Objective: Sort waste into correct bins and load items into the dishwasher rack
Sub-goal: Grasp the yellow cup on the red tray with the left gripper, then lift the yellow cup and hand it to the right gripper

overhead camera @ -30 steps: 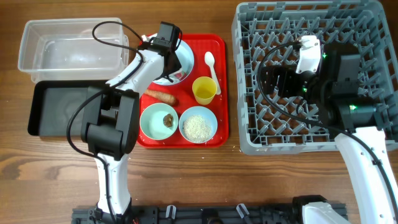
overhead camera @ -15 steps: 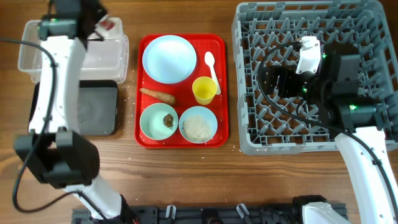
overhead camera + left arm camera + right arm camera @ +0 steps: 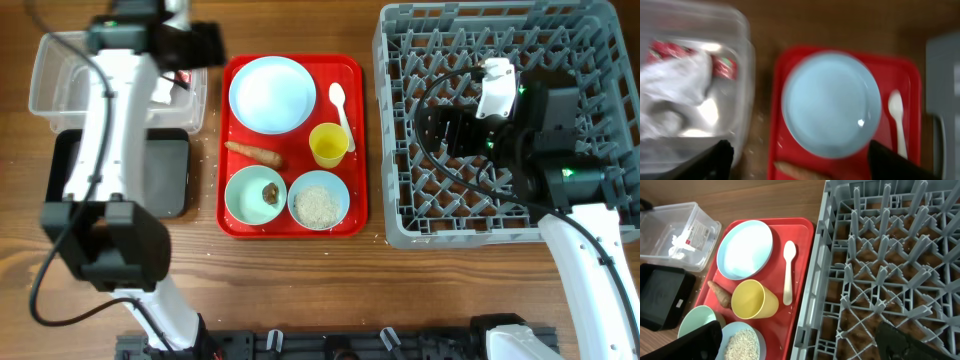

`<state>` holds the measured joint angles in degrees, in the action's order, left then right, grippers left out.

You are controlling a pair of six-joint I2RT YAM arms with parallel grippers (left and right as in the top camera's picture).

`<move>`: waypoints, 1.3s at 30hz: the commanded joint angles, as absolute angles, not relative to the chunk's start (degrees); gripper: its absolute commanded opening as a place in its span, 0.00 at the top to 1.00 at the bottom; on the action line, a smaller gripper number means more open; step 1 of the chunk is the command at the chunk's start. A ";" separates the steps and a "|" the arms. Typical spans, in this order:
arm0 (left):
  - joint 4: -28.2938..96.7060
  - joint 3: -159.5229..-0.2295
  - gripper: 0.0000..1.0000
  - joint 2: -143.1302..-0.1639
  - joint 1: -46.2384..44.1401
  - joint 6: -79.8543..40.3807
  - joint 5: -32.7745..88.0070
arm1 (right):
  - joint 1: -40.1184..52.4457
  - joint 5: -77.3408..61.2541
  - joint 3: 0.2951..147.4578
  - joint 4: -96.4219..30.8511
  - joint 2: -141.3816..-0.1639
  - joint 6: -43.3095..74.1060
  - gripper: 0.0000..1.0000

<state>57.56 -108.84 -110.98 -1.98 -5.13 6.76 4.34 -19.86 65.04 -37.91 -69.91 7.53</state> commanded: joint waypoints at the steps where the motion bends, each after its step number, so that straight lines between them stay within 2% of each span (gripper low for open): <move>1: 65.60 -107.37 0.18 -112.86 -12.91 -2.98 10.92 | 4.43 -19.33 65.87 -38.22 -69.93 7.90 0.00; 5: 63.70 -98.41 0.16 -113.38 -22.39 -1.78 12.03 | 4.43 -19.33 65.87 -38.26 -69.93 7.90 0.00; 9: 56.40 -92.12 0.15 -113.62 -25.47 -1.69 13.04 | 4.43 -19.35 65.87 -38.30 -69.93 8.01 0.00; 11: 54.15 -90.52 0.23 -114.21 -25.52 -1.72 13.06 | 4.43 -19.35 65.87 -38.61 -69.91 8.08 0.00; 13: 52.97 -90.17 0.46 -115.70 -25.52 -1.74 13.04 | 4.43 -19.35 65.87 -38.92 -69.93 8.08 0.00; 15: 51.31 -90.15 0.76 -117.60 -25.52 -1.96 13.06 | 4.43 -19.35 65.87 -39.18 -69.93 8.08 0.00; 16: 50.98 -90.15 0.83 -117.91 -25.63 -1.96 13.06 | 4.43 -19.35 65.87 -39.29 -69.93 8.08 0.00; 17: 50.50 -90.17 0.96 -117.99 -25.63 -2.46 13.04 | 4.43 -19.42 65.87 -39.33 -69.93 8.12 0.00; 20: 53.25 -95.29 0.96 -114.26 -21.71 -8.25 15.73 | 4.43 -25.50 65.87 -36.97 -69.91 8.10 0.00; 24: 56.64 -101.14 0.96 -107.24 -8.56 -8.14 52.62 | 4.43 -37.12 65.87 -31.35 -70.85 7.86 0.00; 27: 57.54 -101.14 0.96 -107.48 -2.98 -7.70 71.53 | 4.43 -51.53 65.87 -23.92 -75.99 7.44 0.00; 30: 58.17 -101.14 0.96 -107.59 -3.75 -7.75 77.25 | 4.56 -70.22 65.87 -8.62 -83.02 9.78 0.00; 32: 60.18 -101.14 0.96 -107.59 -5.17 -7.73 78.67 | 5.19 -75.70 65.87 2.98 -87.18 16.60 0.01; 35: 60.71 -101.14 0.96 -107.59 -8.27 -7.73 78.59 | 7.70 -78.13 65.87 17.56 -91.35 25.67 0.00; 39: 60.71 -101.14 0.96 -107.63 -9.65 -7.75 77.52 | 11.16 -78.52 65.87 20.80 -91.70 26.55 0.01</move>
